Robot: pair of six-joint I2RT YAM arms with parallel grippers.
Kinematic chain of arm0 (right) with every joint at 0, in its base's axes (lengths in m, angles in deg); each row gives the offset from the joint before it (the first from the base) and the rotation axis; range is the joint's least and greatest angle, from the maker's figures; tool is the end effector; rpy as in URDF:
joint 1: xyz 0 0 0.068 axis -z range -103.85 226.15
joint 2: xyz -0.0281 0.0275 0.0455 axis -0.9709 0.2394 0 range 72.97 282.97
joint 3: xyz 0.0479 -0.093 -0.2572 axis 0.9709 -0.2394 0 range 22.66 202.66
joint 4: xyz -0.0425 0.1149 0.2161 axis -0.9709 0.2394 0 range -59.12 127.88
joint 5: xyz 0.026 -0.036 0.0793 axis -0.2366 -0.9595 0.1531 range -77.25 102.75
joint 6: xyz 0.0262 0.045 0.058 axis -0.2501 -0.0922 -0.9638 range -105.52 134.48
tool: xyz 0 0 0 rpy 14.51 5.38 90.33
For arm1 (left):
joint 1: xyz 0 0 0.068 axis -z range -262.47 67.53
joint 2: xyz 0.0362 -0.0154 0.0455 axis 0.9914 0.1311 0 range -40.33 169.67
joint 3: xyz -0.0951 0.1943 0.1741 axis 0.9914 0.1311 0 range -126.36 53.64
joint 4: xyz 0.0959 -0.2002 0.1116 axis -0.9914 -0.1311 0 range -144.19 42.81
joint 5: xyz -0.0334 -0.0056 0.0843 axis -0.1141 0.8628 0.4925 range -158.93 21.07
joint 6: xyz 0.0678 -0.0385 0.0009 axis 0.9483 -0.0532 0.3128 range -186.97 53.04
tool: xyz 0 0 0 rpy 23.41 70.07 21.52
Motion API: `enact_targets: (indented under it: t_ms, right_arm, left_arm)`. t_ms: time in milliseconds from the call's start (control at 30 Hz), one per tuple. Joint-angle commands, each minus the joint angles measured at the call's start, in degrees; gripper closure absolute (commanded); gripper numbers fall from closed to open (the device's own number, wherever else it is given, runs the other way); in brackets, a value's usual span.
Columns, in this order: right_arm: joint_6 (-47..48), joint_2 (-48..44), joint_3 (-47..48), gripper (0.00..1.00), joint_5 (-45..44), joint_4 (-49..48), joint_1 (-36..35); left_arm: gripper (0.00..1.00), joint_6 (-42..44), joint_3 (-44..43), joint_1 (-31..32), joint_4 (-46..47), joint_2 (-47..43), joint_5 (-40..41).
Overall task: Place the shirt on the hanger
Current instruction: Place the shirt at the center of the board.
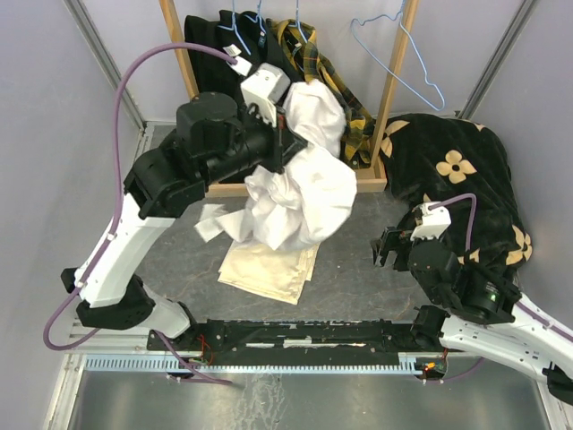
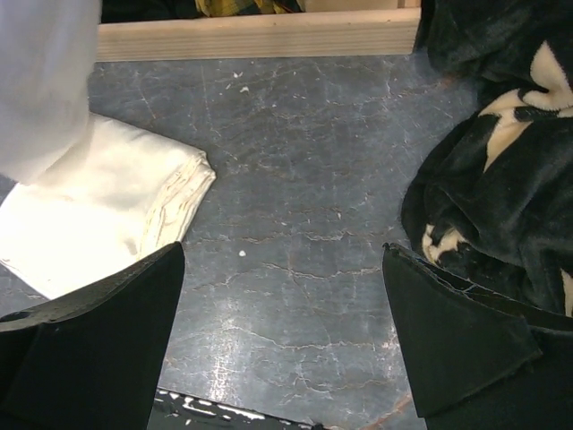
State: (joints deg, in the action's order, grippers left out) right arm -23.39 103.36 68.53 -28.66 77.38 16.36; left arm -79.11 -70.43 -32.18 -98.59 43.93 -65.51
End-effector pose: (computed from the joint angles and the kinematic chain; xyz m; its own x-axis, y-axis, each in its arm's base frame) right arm 0.0888 0.0650 0.3053 -0.4275 0.1809 -0.8857 -0.1273 0.9580 0.2571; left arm 0.1754 -0.2049 0.5470 -0.2793 0.0075 -0.9602 0.6871 0.7001 -0.1943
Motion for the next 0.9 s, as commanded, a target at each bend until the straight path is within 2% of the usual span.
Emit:
enact_targets:
  t_ms: [0, 133, 167, 267, 333, 400, 433, 533, 567, 633, 733, 867]
  right_arm:
    - [-1.9, -1.4, -0.5, 0.01, -2.9, 0.9, 0.0]
    - [-1.4, -3.1, -0.2, 0.01, -5.8, 3.1, 0.0]
    - [-1.3, -3.4, 0.1, 0.01, -6.8, 4.1, -0.1]
    - [-0.4, -4.1, 1.0, 0.01, -8.7, 6.6, 0.0]
    - [0.5, -4.0, 1.4, 0.01, -9.2, 7.3, -0.1]
    - [1.0, -3.5, 1.6, 0.01, -9.4, 7.4, -0.1]
    - [1.2, -3.1, 1.6, 0.01, -9.4, 7.3, 0.0]
    - [1.4, -0.8, 2.3, 0.01, -8.6, 6.7, 0.0]
    - [1.4, -0.1, 2.4, 0.01, -8.3, 6.5, -0.1]
    - [1.5, 1.3, 2.2, 0.01, -7.4, 5.5, 0.0]
    - [3.3, 3.9, 1.5, 0.01, -4.8, 2.7, 0.0]
    - [6.9, 9.4, 1.1, 0.01, -1.3, -0.8, -0.1]
  left_arm:
    - [0.97, 2.3, -1.0, 3.1, 3.7, -2.1, 6.2]
    - [0.97, -1.7, 19.9, 3.1, 14.1, -10.2, 14.8]
    - [0.97, -2.9, 27.3, 3.1, 15.9, -12.2, 15.9]
    - [0.97, -7.3, 39.7, 3.1, 18.3, -17.0, 17.2]
    - [0.82, -10.4, 47.0, 2.6, 18.9, -19.4, 19.4]
    - [0.58, -14.7, 53.4, -0.2, 18.2, -21.3, 23.4]
    - [0.5, -17.2, 56.2, -3.1, 16.8, -21.9, 23.9]
    - [0.38, -20.6, 62.8, -13.4, 15.8, -25.0, 18.1]
    - [0.27, -20.4, 64.6, -15.5, 16.3, -26.7, 16.9]
    - [0.2, -19.4, 66.3, -17.2, 17.0, -29.5, 16.2]
    - [0.14, -16.5, 66.2, -17.5, 16.5, -31.4, 16.3]
    - [0.14, -12.0, 66.9, -17.6, 16.7, -31.6, 11.4]
